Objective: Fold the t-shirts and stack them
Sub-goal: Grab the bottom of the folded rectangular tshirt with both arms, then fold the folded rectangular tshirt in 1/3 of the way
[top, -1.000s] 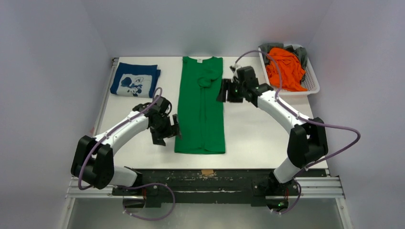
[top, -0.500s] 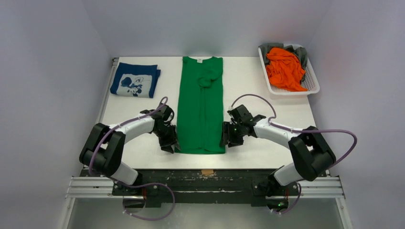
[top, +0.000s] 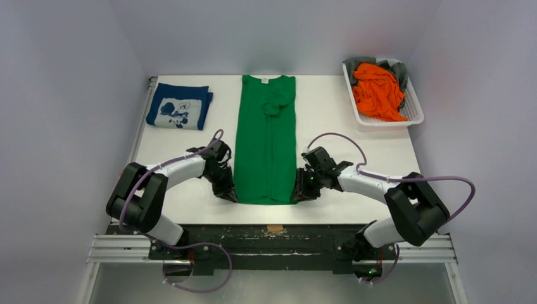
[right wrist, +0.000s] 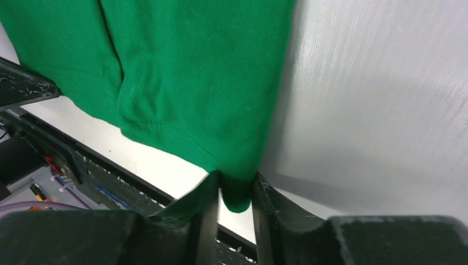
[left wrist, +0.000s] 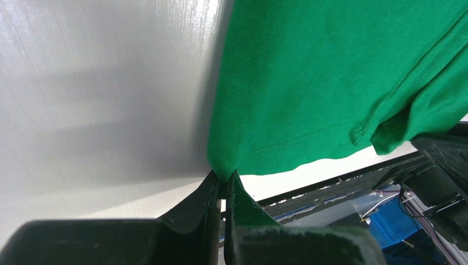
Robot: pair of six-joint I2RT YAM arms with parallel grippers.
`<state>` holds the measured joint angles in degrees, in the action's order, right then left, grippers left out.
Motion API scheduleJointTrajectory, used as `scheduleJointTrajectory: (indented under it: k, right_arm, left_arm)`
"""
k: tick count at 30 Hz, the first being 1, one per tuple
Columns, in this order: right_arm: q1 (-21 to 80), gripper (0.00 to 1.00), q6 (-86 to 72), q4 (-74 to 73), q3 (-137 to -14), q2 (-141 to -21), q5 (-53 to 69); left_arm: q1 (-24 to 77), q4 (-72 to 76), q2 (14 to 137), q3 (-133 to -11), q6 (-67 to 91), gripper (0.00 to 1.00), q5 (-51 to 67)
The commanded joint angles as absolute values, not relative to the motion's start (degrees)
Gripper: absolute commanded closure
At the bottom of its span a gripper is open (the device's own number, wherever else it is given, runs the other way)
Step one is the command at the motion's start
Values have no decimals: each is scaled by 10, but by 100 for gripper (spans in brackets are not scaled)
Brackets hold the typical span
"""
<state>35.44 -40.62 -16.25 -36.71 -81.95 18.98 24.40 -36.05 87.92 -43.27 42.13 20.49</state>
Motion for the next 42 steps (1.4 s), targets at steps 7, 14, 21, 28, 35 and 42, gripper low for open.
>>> scheduleJointTrajectory:
  k: [7, 14, 21, 28, 35, 42]
  right_arm:
    - [379, 100, -385, -216, -352, -783, 214]
    - [415, 100, -393, -307, -335, -690, 278]
    - [413, 100, -328, -360, -446, -713, 282]
    - [371, 100, -291, -321, -566, -830, 251]
    - [283, 100, -288, -270, -625, -892, 254]
    - [229, 100, -281, -238, -685, -951, 211]
  left_arm:
    - [250, -352, 795, -370, 390, 100, 240]
    - [333, -372, 681, -320, 432, 100, 275]
    - [334, -369, 633, -389, 415, 100, 276]
    - [274, -356, 734, -499, 386, 100, 270]
    - [238, -339, 862, -625, 399, 100, 221]
    - [191, -383, 947, -728, 396, 100, 159]
